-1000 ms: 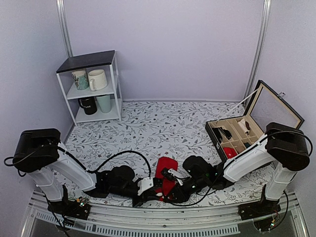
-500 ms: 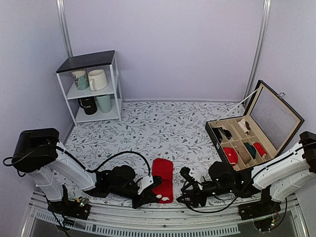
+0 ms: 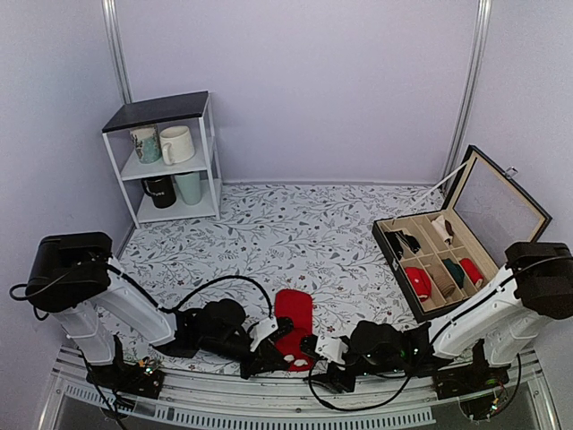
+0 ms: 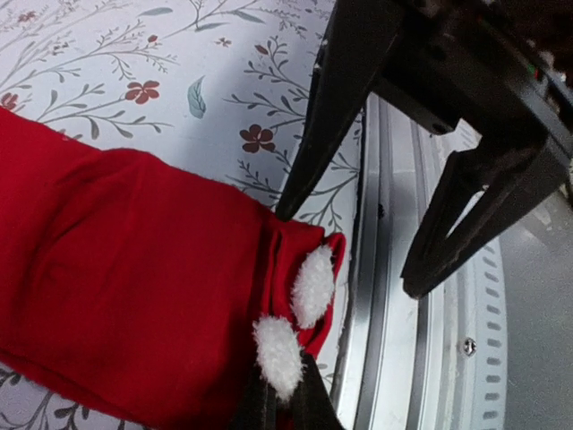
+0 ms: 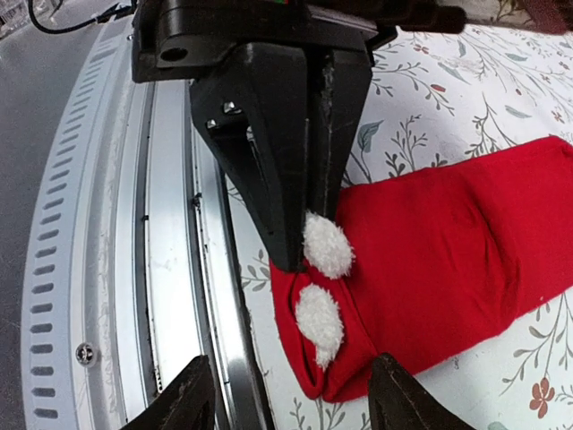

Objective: Roll the socks
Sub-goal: Roll a pair of socks at the center of the board.

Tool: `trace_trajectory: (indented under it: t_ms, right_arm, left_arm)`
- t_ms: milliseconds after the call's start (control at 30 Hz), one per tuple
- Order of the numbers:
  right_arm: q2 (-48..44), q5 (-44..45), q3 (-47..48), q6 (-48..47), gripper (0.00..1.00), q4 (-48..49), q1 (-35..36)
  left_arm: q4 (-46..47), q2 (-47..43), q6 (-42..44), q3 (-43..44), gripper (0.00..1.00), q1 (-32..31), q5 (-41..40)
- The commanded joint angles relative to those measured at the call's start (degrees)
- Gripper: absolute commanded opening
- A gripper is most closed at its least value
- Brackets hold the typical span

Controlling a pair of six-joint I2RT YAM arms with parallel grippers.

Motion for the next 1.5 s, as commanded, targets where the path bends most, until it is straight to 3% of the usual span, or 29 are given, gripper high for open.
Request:
trace_trajectory:
  t_ms: [0, 300, 600, 700, 933, 1167, 1467]
  right_arm:
    - [3.4, 4.2, 2.7, -2.2, 0.59, 3.0, 1.5]
    - [9.0, 5.7, 4.5, -2.2, 0.54, 4.1, 1.6]
    - [10.2, 8.7, 3.8, 1.5, 0.12, 3.1, 1.6]
    - [9.6, 6.7, 3.3, 4.3, 0.05, 1.4, 0.8]
    - [9.4, -5.9, 2.2, 13.0, 0.05, -2.2, -4.3]
    - [12.7, -19.1, 1.8, 20.8, 0.05, -3.8, -11.6]
    - [16.7, -27.1, 5.4, 25.8, 0.05, -10.6, -14.1]
  left_arm:
    - [-4.4, 2.4, -0.7, -1.8, 0.00, 0.5, 1.9]
    - [-3.9, 2.6, -0.8, -2.1, 0.00, 0.8, 2.8]
    - [-3.8, 2.8, -0.5, -2.0, 0.00, 0.9, 3.2]
    - [-4.4, 2.0, 0.0, -1.9, 0.04, 0.8, 1.9]
    - [-6.5, -8.9, 4.6, -3.7, 0.58, -0.2, -8.6]
    - [-8.2, -19.1, 17.4, -4.6, 0.53, -5.9, -19.6]
    - [-3.5, -13.6, 21.5, -4.2, 0.54, -9.2, -24.5]
